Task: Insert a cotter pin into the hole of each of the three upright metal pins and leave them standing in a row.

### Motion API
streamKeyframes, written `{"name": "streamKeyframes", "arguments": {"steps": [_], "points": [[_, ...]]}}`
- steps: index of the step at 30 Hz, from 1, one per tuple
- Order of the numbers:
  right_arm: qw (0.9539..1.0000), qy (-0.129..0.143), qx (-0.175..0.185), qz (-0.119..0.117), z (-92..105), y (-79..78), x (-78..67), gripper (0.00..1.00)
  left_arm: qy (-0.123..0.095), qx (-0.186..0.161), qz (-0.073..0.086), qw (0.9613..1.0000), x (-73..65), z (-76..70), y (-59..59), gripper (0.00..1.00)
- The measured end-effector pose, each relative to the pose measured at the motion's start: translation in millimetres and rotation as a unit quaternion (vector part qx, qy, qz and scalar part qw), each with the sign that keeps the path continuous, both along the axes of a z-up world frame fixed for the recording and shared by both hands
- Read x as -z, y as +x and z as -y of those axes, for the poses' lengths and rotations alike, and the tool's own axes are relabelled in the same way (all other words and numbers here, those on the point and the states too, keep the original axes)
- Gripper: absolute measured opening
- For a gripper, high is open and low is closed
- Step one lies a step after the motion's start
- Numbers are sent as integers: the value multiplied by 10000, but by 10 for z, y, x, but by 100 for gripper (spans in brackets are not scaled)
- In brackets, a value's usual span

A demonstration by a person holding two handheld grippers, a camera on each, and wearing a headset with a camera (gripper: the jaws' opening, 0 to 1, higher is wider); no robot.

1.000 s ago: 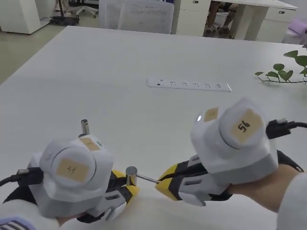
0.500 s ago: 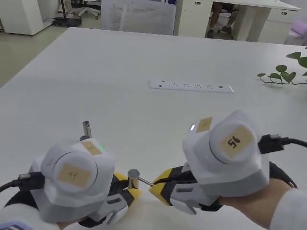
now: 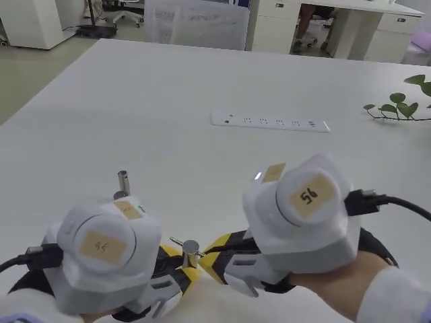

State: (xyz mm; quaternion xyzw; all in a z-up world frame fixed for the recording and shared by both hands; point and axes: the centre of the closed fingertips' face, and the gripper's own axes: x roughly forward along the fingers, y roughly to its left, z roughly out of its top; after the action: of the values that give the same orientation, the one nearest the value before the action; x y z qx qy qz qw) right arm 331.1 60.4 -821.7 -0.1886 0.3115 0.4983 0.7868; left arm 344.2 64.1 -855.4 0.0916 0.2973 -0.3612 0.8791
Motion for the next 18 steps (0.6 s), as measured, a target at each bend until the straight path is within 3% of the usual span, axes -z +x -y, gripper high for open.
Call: {"name": "streamKeyframes", "arguments": {"steps": [10,13,18], "points": [[10000,4,55,-49,-16,-1,10,4,19,16,21,10000,13,7,-8,12],[9996,-70,-182,204,-11,-2,7,4,34,36,40,10000,15,8,-9,12],[9995,-77,-262,183,-1,-44,19,8,74,65,86,9999,10,9,-12,12]]}}
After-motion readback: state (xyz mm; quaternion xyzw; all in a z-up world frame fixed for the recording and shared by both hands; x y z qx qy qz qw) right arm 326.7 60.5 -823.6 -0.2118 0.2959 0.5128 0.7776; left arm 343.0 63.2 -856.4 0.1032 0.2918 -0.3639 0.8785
